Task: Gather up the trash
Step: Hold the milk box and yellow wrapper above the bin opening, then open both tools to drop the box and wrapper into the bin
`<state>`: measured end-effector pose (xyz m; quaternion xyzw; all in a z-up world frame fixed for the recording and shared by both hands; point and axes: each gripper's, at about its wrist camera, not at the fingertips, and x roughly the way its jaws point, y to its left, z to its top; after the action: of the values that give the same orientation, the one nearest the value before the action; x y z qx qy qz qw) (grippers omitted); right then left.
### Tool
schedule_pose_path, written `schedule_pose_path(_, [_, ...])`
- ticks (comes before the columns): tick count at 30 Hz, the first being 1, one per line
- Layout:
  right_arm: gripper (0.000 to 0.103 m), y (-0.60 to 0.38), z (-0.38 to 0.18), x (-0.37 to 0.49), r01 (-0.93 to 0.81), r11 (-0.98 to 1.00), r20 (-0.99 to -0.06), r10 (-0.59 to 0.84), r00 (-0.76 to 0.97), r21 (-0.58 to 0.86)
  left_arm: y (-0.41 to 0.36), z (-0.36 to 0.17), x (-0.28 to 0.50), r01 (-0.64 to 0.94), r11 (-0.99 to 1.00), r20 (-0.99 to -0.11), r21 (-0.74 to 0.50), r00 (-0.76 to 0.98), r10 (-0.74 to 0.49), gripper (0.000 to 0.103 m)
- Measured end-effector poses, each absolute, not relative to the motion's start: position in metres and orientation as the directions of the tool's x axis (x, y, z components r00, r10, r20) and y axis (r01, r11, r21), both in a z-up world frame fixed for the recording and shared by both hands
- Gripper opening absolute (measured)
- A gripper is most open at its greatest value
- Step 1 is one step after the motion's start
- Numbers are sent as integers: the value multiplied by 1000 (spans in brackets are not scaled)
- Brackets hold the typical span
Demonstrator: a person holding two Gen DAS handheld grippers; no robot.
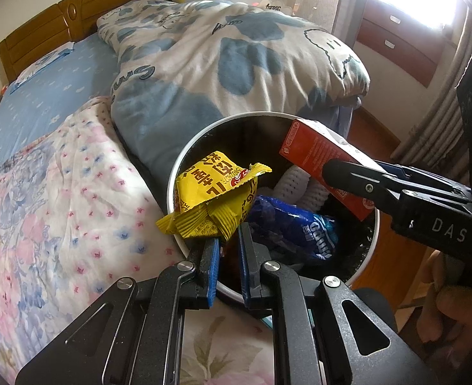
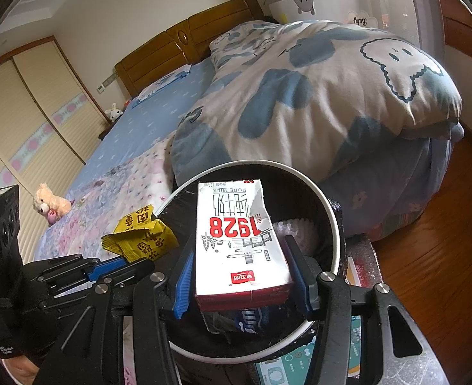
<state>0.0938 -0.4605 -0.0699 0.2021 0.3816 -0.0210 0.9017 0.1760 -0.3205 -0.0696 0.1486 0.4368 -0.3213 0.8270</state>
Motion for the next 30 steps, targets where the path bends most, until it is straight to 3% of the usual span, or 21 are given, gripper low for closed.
schedule_pose_path(10, [52,-460,-70,98,194,915,-700,122,703,353,-319,-69,178,661,750,-820,-40,406,-402,12])
schedule_pose_path(12, [52,-460,-70,99,193,913,-701,128,701,360,-318,-69,177,661,749,-823,-38,404,-399,26])
schedule_pose_path(13, [53,-460,-69,99,190,912,-698,132,703,364,-316,-68,177,657,753,-822,-30,413,-392,42])
schedule_pose_path(14, [53,-460,-68,98,190,912,-695,131,707,365,-316,-67,176,654,756,-818,-23,423,-391,49])
schedule_pose_path(22, [58,-466,-59,83,215,895,-666,113,737,390,-283,-58,162,609,792,-797,-43,457,-395,51])
schedule_pose_path(30, [72,-452,-48,60,212,891,-641,108,760,401,-247,-51,135,537,838,-766,-92,499,-404,56])
